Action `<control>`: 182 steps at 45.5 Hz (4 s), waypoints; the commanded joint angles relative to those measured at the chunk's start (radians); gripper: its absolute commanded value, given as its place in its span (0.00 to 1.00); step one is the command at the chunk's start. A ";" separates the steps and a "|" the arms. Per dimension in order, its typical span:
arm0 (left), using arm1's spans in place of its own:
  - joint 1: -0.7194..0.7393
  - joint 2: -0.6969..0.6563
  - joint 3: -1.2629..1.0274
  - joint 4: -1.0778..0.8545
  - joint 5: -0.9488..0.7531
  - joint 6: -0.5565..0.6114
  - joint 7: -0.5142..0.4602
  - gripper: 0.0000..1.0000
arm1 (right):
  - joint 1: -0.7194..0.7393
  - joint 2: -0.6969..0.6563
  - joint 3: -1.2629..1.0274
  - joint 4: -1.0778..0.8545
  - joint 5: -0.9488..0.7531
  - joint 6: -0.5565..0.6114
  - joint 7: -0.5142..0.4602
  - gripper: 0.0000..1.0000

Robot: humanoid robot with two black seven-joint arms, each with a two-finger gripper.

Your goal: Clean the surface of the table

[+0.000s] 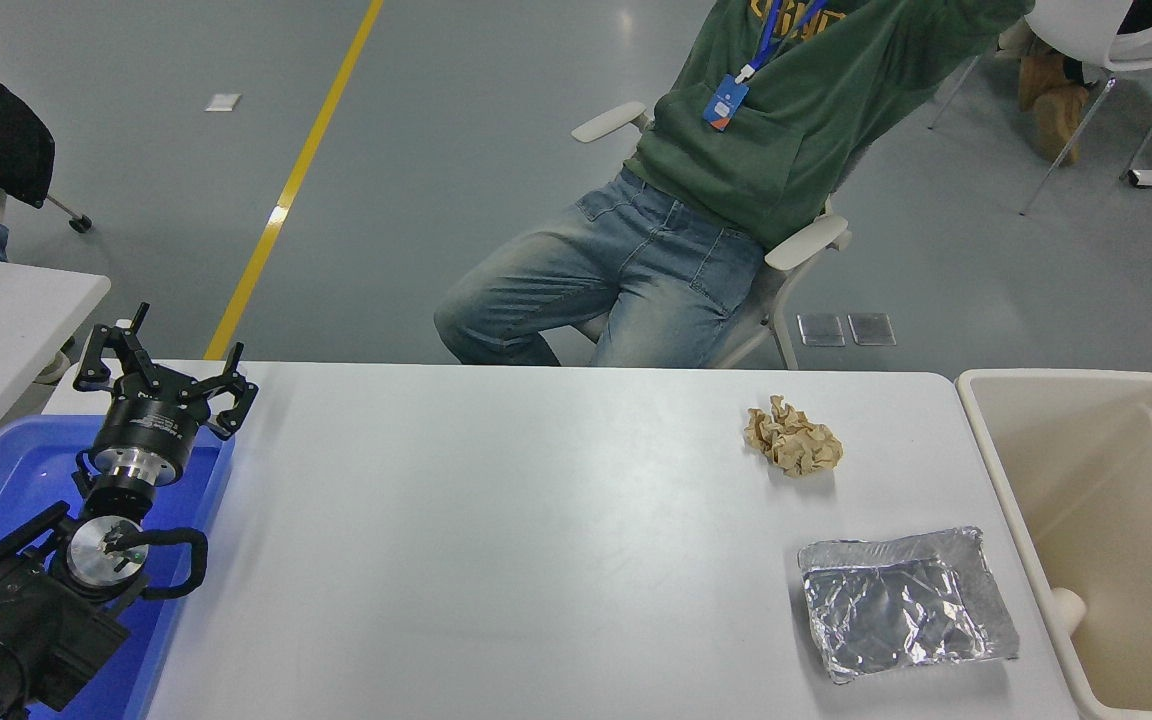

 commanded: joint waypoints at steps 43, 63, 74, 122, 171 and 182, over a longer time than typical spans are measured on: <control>0.000 0.000 0.000 0.001 0.000 0.000 0.000 1.00 | 0.060 -0.004 0.006 -0.001 0.030 0.004 0.000 1.00; 0.000 0.000 0.000 0.001 0.000 0.002 0.000 1.00 | 0.086 -0.006 0.007 -0.001 0.117 -0.002 0.001 1.00; 0.000 0.000 0.000 0.001 0.000 0.002 0.000 1.00 | 0.123 -0.029 0.009 -0.002 0.192 0.003 -0.002 1.00; 0.000 0.000 0.000 0.001 0.000 0.002 0.000 1.00 | 0.115 -0.164 0.949 0.620 0.507 0.050 -0.038 1.00; 0.000 0.000 0.000 0.001 0.000 0.002 0.000 1.00 | 0.032 0.121 1.078 0.801 0.823 0.285 -0.081 1.00; 0.000 0.000 0.000 0.001 0.000 0.002 0.000 1.00 | 0.025 0.164 1.046 0.702 0.755 0.293 -0.072 1.00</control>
